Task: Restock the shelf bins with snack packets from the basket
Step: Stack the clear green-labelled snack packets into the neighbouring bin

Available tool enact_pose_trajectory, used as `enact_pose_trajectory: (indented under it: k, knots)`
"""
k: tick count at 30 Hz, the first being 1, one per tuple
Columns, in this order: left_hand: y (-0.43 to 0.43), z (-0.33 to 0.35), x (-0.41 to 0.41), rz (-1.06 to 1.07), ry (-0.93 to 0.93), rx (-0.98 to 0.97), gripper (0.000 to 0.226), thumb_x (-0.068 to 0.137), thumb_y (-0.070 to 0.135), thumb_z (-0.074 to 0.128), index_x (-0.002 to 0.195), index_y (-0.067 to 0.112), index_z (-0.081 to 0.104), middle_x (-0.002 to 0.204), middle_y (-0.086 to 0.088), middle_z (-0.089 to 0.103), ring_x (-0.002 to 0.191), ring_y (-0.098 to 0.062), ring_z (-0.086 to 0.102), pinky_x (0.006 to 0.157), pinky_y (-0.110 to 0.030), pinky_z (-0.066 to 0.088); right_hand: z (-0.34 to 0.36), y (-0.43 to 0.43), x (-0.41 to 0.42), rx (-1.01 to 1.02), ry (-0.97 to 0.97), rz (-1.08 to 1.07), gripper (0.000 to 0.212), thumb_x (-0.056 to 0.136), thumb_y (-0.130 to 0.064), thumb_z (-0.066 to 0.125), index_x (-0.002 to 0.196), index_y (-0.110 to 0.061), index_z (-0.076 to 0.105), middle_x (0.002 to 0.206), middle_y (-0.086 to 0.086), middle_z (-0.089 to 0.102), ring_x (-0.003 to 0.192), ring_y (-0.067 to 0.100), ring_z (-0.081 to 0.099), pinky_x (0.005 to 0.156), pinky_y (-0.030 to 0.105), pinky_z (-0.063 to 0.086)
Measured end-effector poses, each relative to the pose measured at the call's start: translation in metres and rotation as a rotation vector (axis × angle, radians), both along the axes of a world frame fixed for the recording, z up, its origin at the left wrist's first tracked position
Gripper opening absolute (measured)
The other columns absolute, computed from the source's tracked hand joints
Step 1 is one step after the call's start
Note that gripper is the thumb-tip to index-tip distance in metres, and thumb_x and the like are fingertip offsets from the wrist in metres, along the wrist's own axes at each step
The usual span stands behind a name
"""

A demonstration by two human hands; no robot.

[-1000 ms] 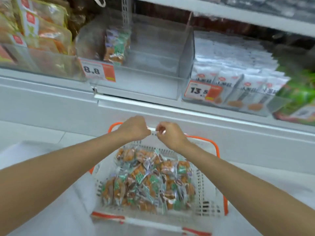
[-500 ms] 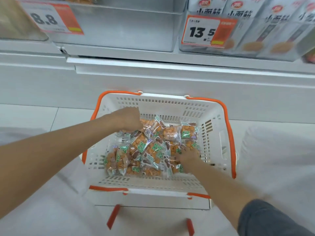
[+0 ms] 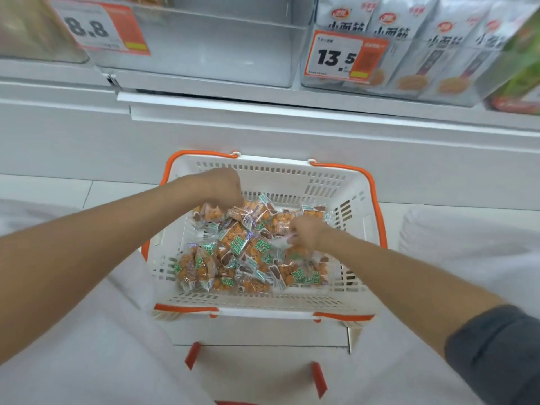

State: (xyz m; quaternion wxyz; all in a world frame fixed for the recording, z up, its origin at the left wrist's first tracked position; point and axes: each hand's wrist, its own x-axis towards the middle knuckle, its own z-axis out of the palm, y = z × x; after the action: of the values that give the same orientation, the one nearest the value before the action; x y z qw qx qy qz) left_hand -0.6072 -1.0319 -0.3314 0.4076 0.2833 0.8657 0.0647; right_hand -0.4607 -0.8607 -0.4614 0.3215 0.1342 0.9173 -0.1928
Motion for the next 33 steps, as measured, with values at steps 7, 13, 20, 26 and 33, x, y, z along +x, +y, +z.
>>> enact_pose_trajectory:
  k: [7,13,20,26,33]
  knots:
    - [-0.005,0.037,0.005,0.117,-0.293,0.158,0.113,0.06,0.066,0.075,0.151,0.017,0.026,0.151,-0.006,0.037,0.13,-0.025,0.046,0.106,-0.04,0.042,0.153,0.003,-0.018,-0.425,0.487,-0.339,0.021,0.092,-0.025,0.067,0.09,-0.004,0.067,0.082,-0.006,0.065,0.068,0.012,0.068,0.061,0.025,0.053]
    - [-0.004,0.047,-0.001,0.259,-0.437,0.468,0.028,0.08,0.037,0.074,0.098,0.017,0.068,0.073,0.013,0.069,0.065,-0.006,0.055,0.059,-0.018,0.047,0.198,-0.001,-0.039,-0.648,0.681,-0.598,0.015,0.089,-0.021,0.07,0.087,-0.006,0.071,0.066,-0.004,0.067,0.055,0.006,0.061,0.059,0.022,0.055]
    - [-0.006,0.057,-0.019,0.39,-0.188,0.654,0.019,0.072,0.028,0.084,0.082,0.017,0.072,0.073,0.006,0.071,0.061,-0.003,0.058,0.05,-0.013,0.045,0.205,0.02,-0.052,-0.916,0.42,-0.691,0.012,0.09,-0.017,0.067,0.095,-0.006,0.067,0.087,0.004,0.069,0.082,0.016,0.068,0.077,0.024,0.057]
    - [-0.014,0.067,-0.03,0.251,-0.132,0.519,0.035,0.067,0.036,0.085,0.079,0.008,0.067,0.061,0.005,0.059,0.056,-0.007,0.048,0.053,-0.021,0.039,0.207,0.023,-0.054,-0.874,0.356,-0.609,0.04,0.083,-0.025,0.075,0.118,-0.017,0.06,0.108,0.006,0.072,0.099,0.021,0.069,0.085,0.03,0.056]
    - [-0.009,0.06,-0.034,0.438,-0.359,0.678,0.032,0.094,0.029,0.06,0.113,0.003,0.06,0.102,-0.012,0.07,0.085,-0.016,0.069,0.069,-0.023,0.058,0.204,0.017,-0.049,-0.846,0.238,-0.52,0.033,0.086,-0.015,0.072,0.117,-0.009,0.063,0.105,0.011,0.074,0.092,0.022,0.071,0.087,0.03,0.057]
